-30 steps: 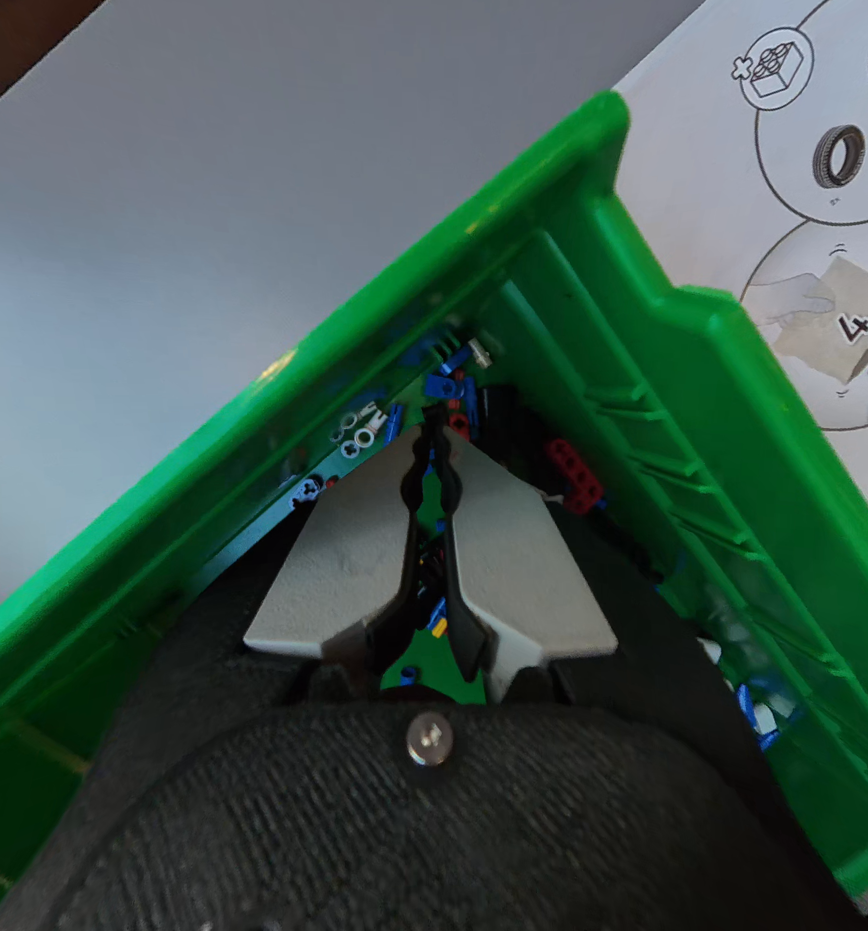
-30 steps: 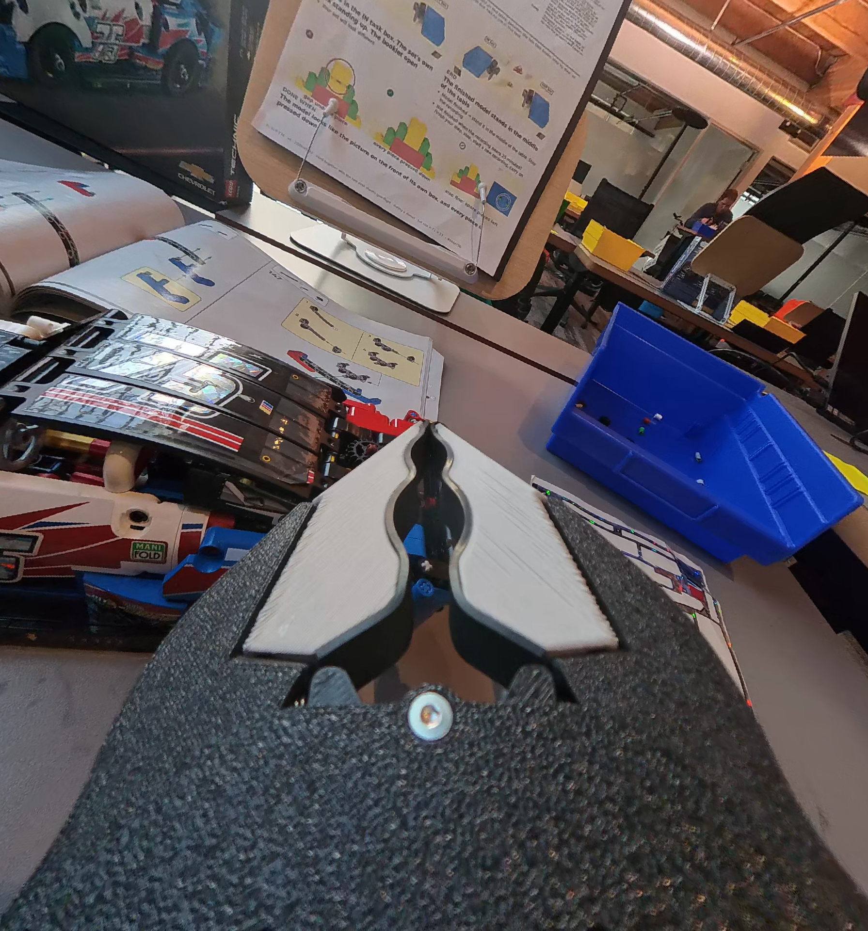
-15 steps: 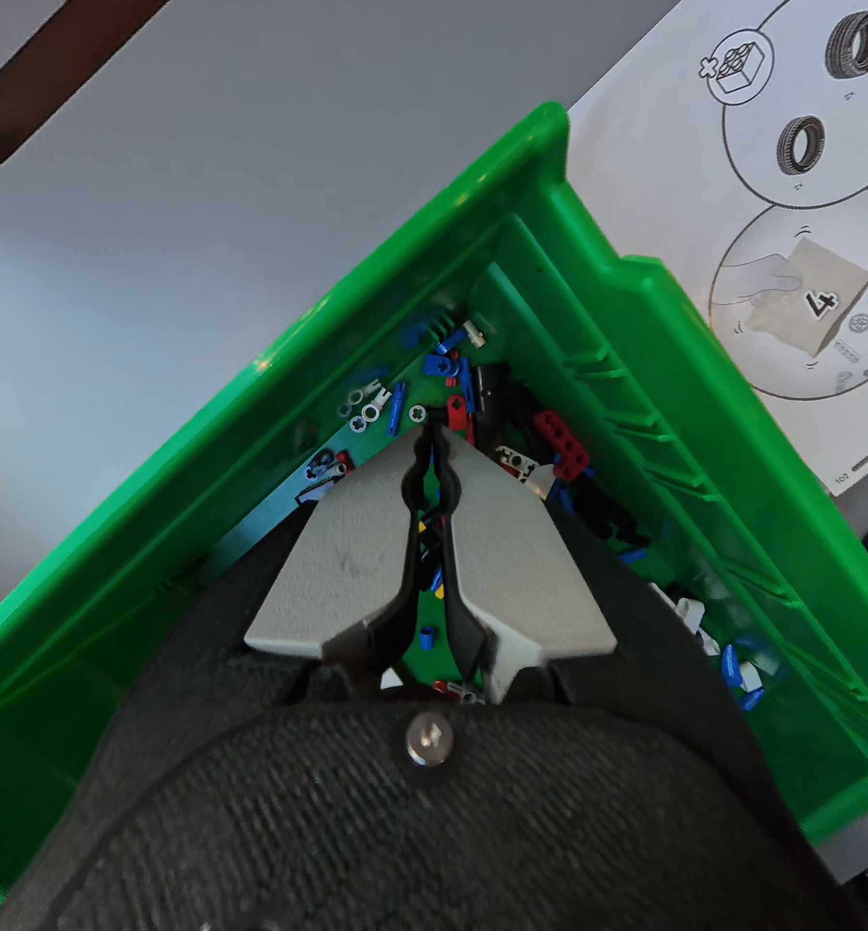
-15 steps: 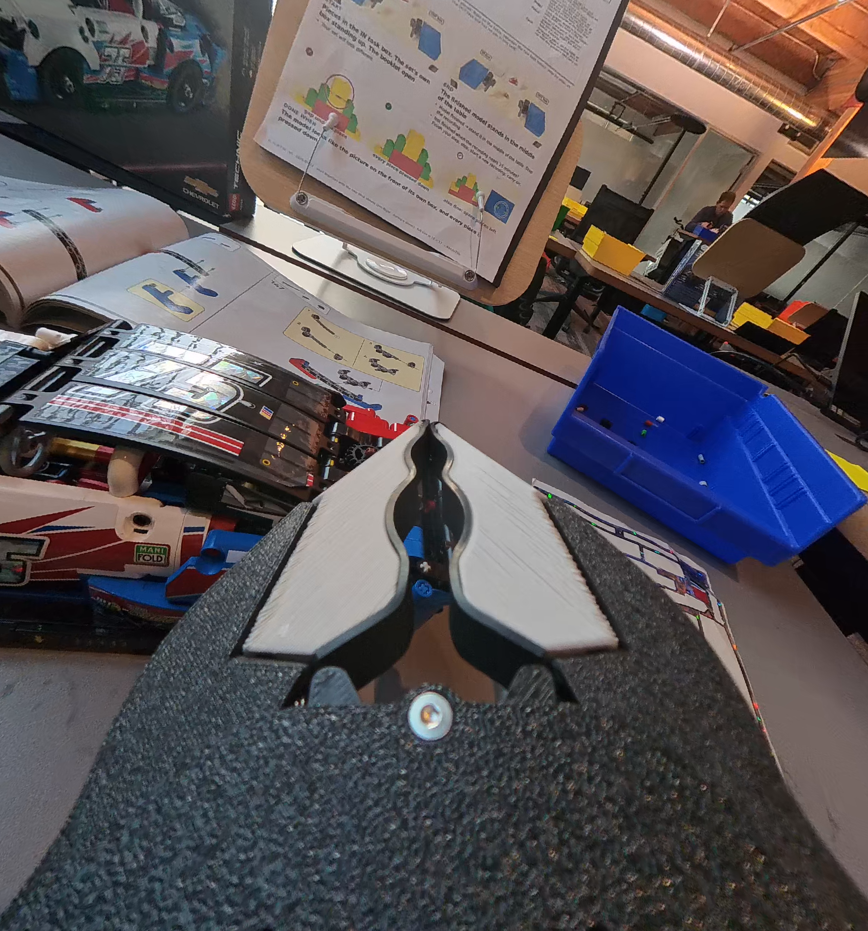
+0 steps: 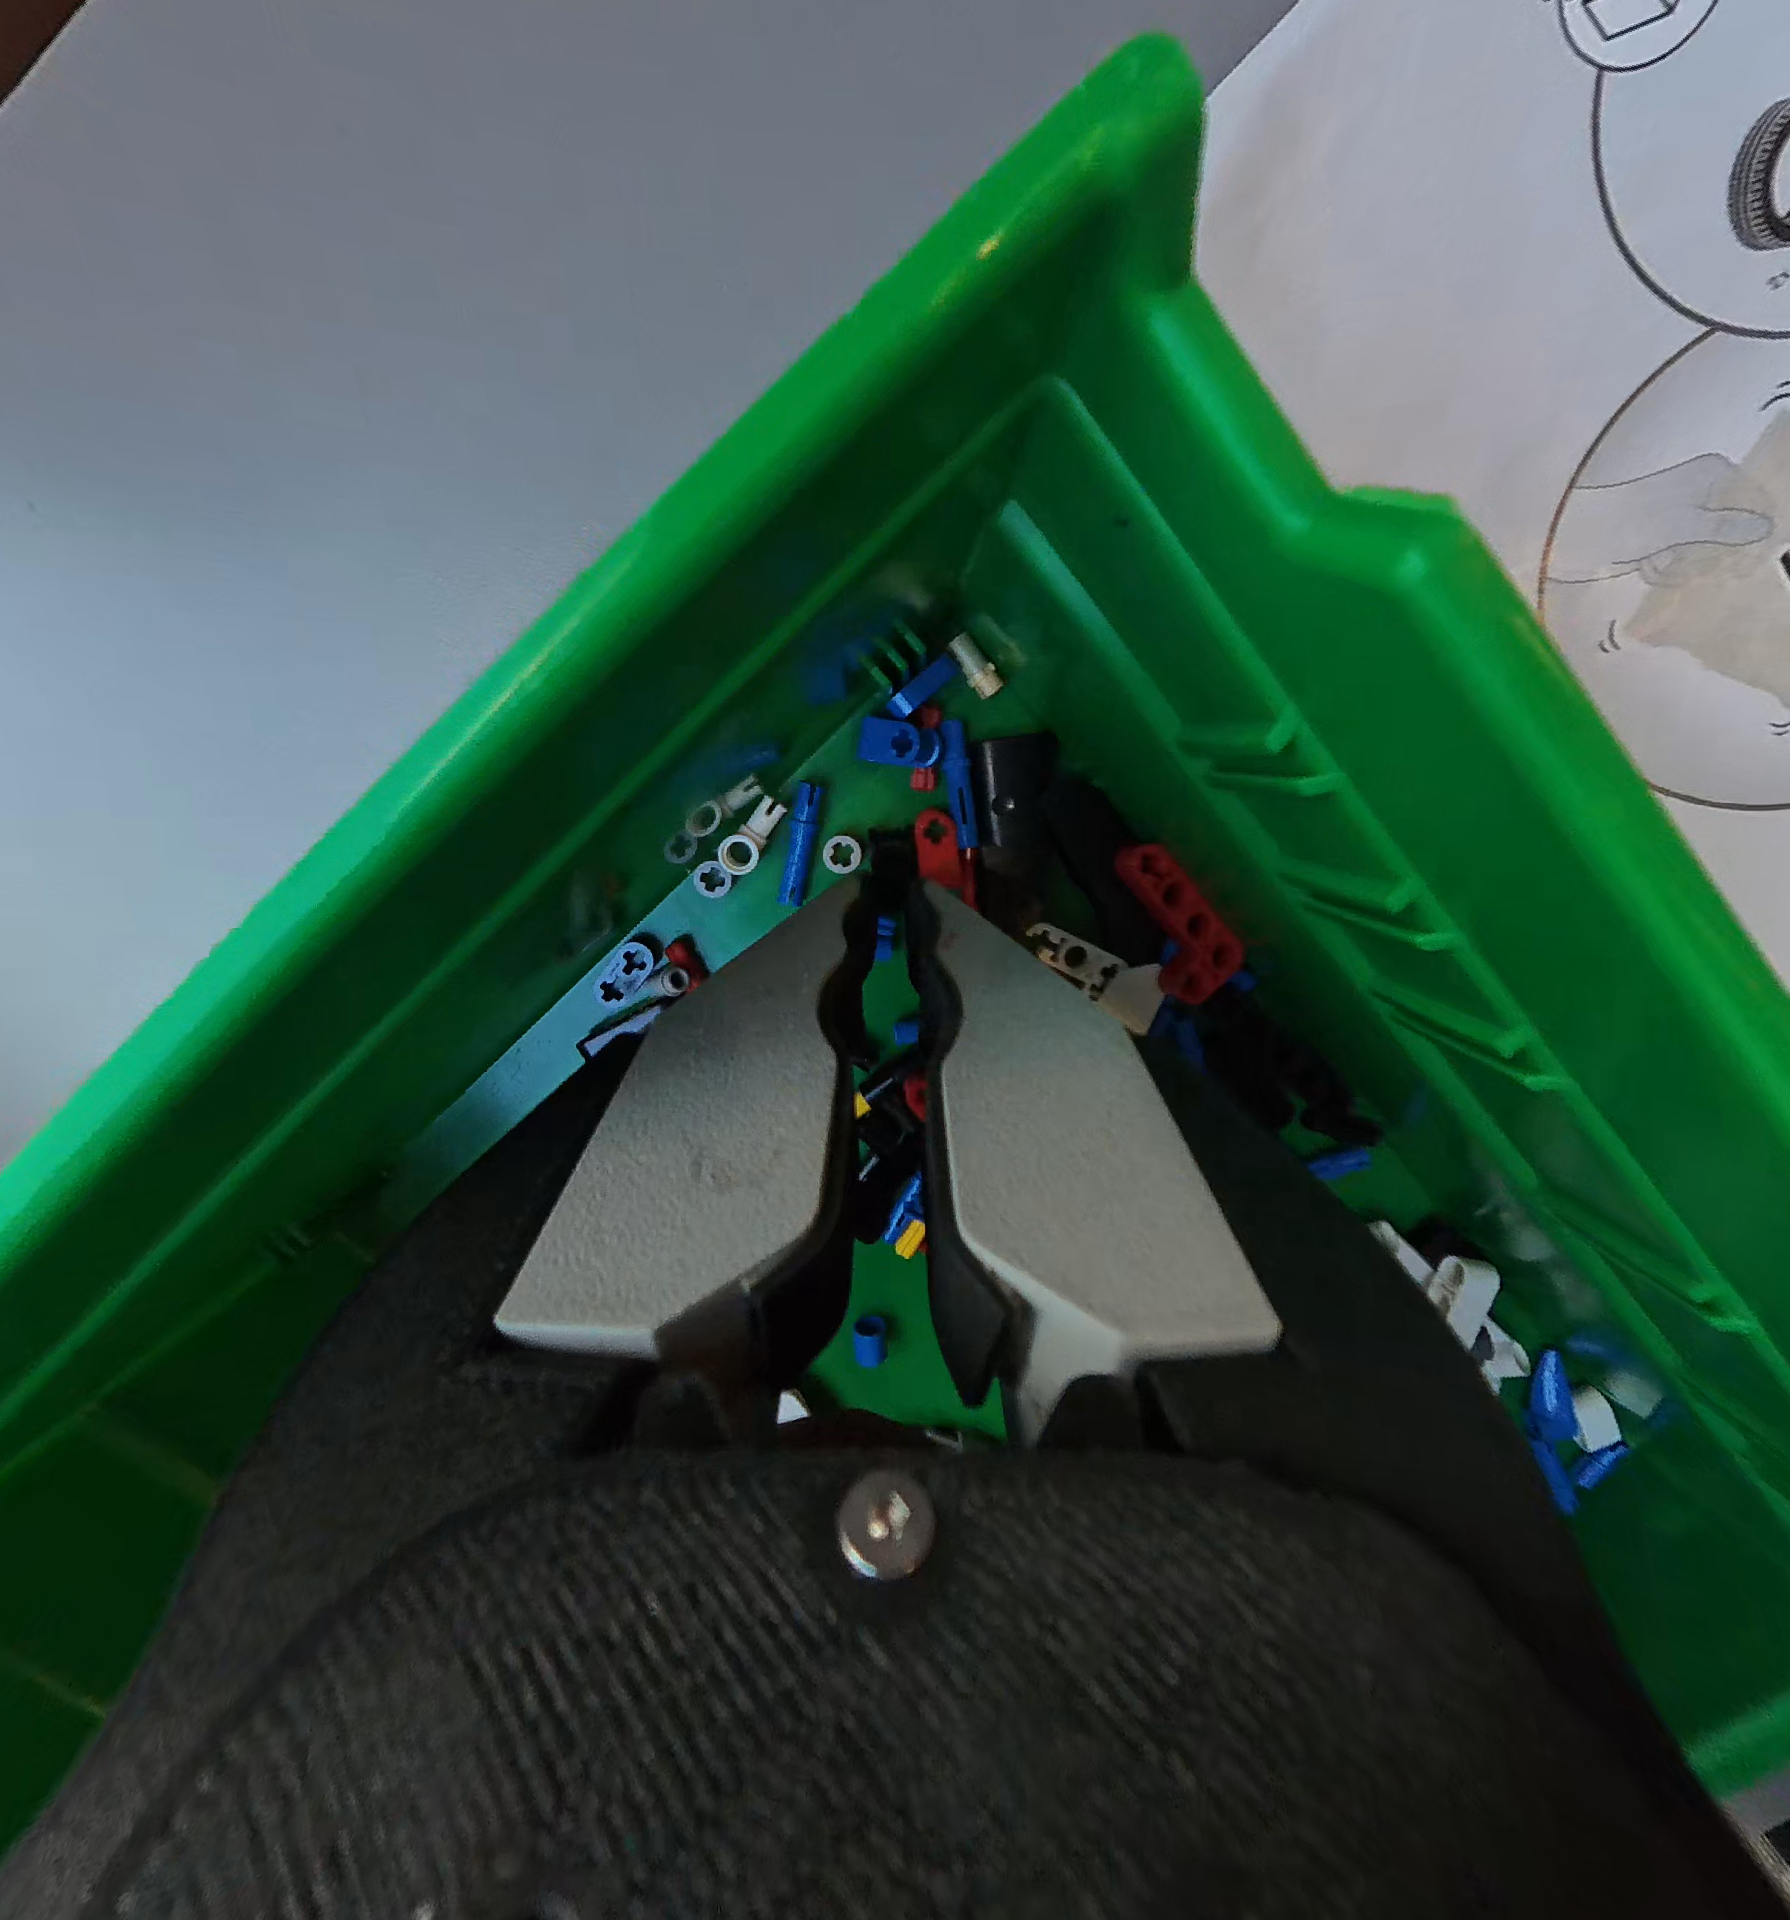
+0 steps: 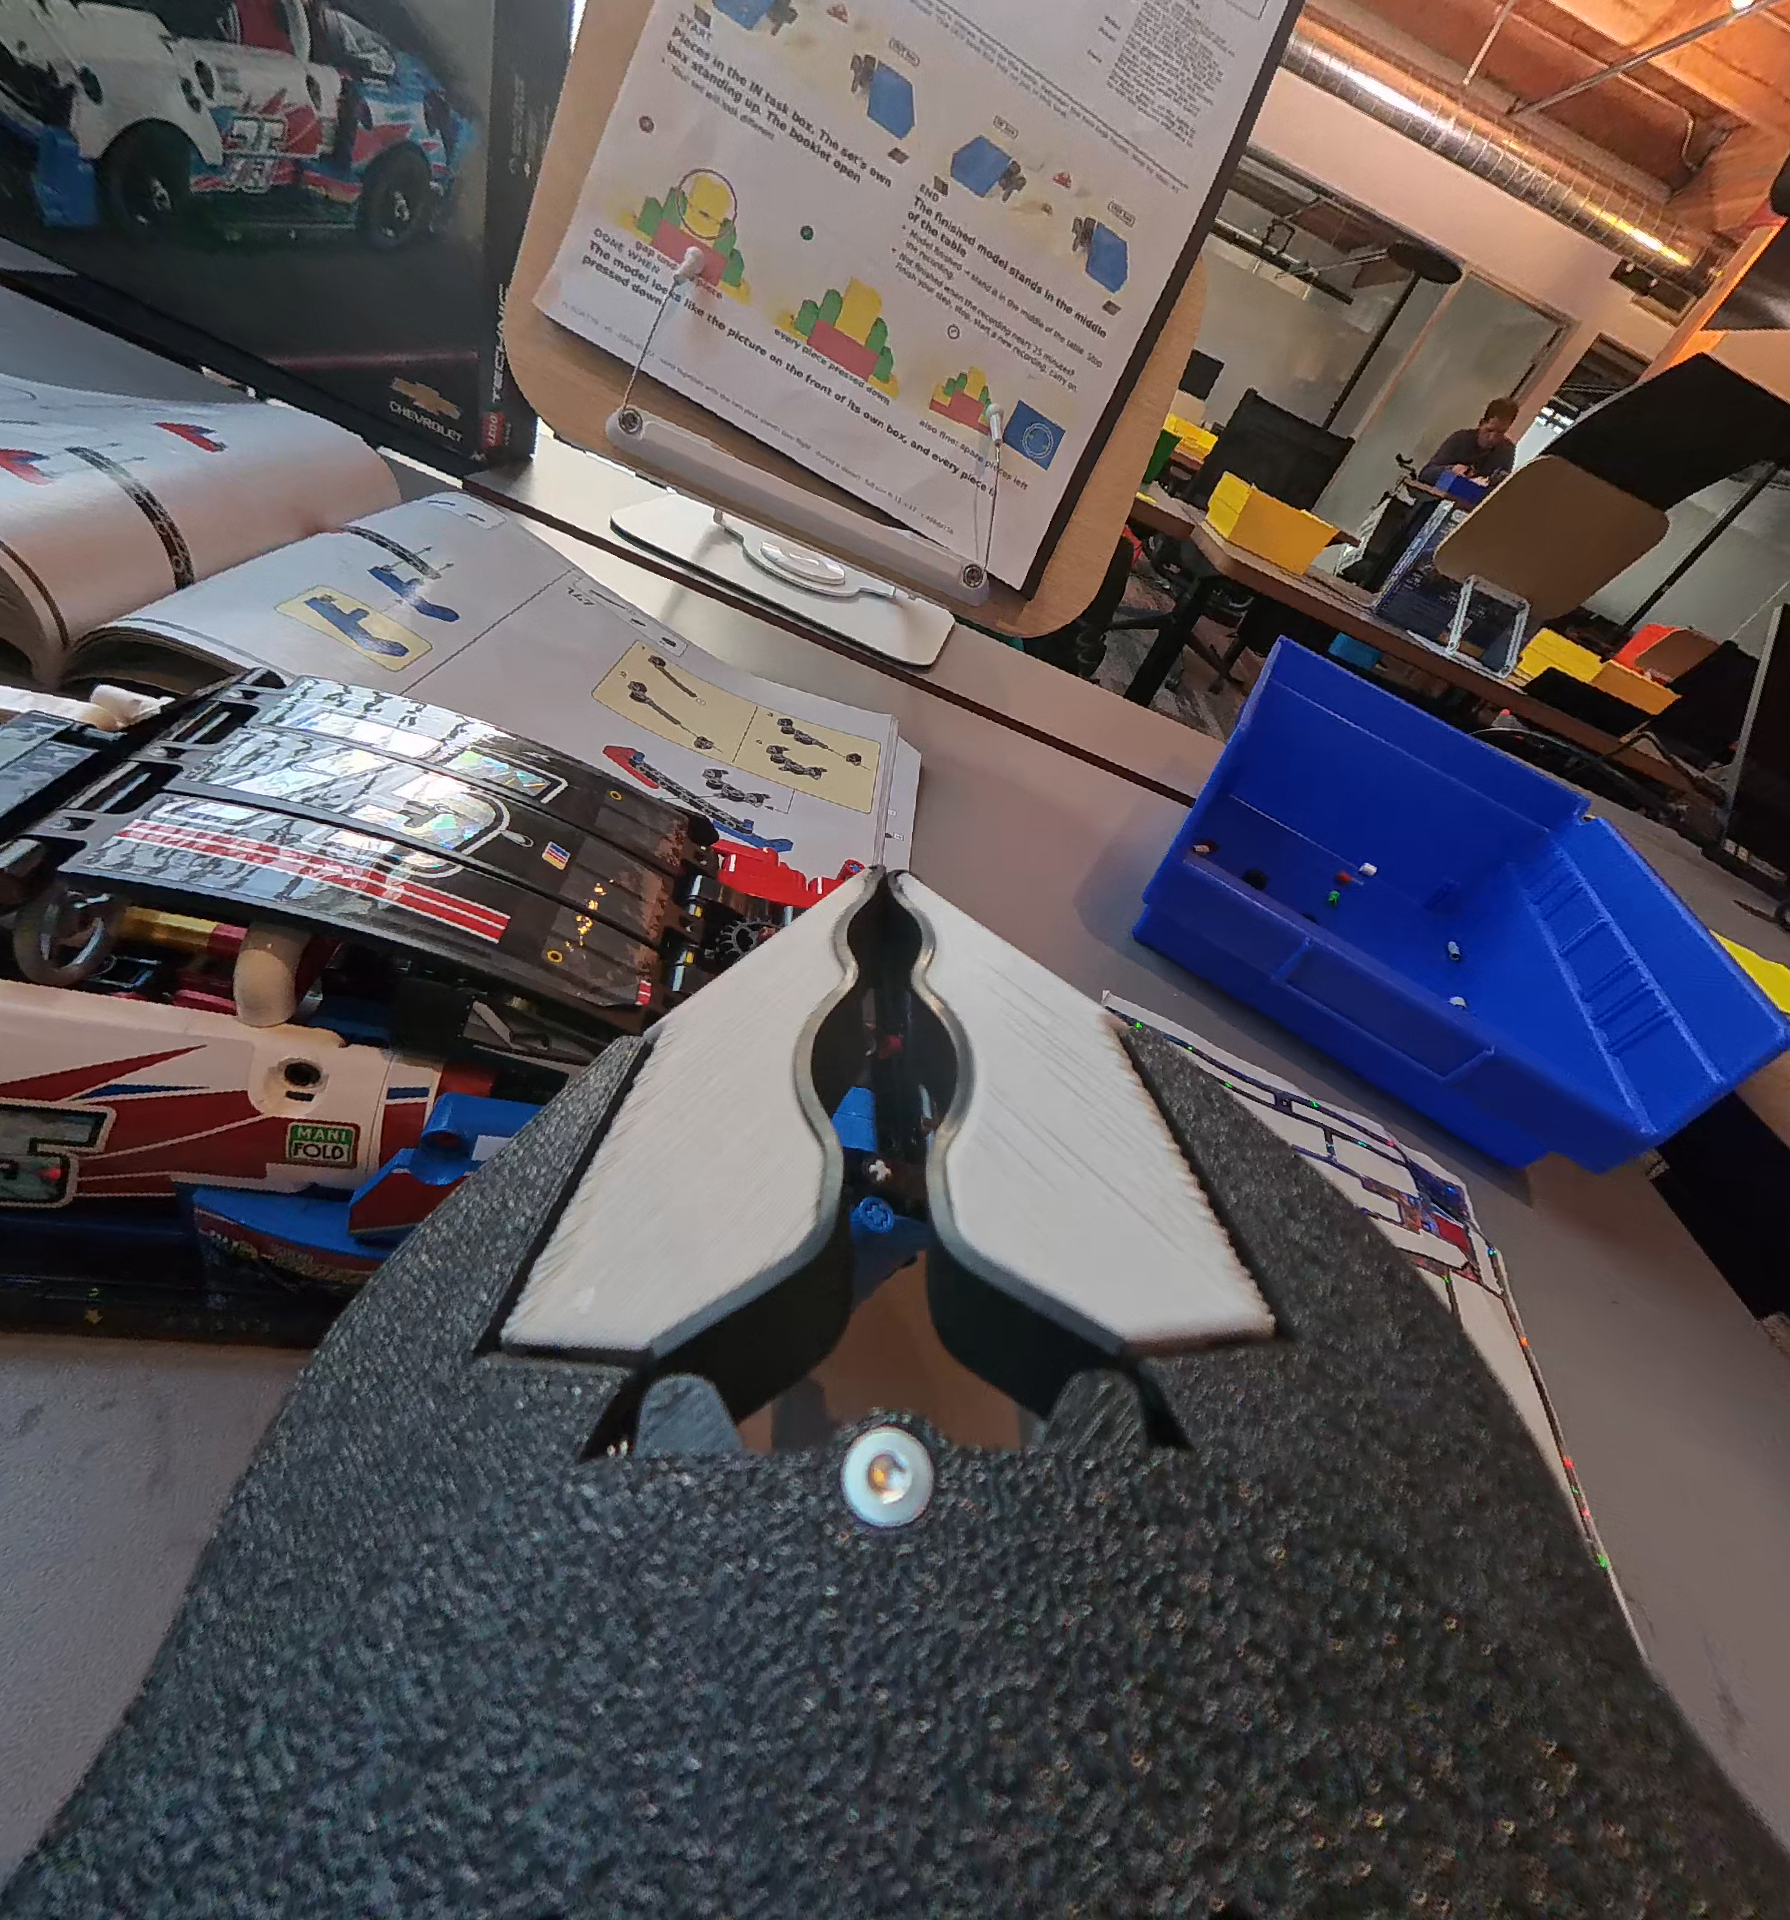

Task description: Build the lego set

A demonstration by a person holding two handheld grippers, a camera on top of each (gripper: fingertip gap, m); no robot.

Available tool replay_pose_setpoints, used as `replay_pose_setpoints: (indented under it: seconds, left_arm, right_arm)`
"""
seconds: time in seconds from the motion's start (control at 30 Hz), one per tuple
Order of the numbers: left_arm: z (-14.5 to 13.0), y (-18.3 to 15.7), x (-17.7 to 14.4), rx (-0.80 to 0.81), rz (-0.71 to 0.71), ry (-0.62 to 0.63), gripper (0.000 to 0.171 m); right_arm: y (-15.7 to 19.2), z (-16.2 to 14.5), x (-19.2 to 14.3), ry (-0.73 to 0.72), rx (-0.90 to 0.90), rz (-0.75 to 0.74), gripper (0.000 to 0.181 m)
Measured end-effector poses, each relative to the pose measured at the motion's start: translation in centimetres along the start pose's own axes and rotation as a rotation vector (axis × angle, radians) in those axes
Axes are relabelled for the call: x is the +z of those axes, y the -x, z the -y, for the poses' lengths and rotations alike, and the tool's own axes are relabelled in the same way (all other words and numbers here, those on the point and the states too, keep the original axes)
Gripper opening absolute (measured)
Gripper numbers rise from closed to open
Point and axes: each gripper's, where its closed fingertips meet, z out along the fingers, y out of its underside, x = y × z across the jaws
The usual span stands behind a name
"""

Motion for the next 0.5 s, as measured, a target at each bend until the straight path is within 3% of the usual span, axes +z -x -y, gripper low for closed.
replay_pose_setpoints:
  seconds: [0.27,0.5]
  left_arm:
    - [-0.03,-0.05,0.04,-0.003,-0.003,0.001,0.009]
    - [-0.34,0.17,0.45,0.008,0.018,0.012,0.0]
  right_arm:
    - [-0.05,0.08,-0.05,-0.005,0.006,0.001,0.0]
    - [-0.05,0.12,-0.08,-0.008,0.007,0.003,0.0]
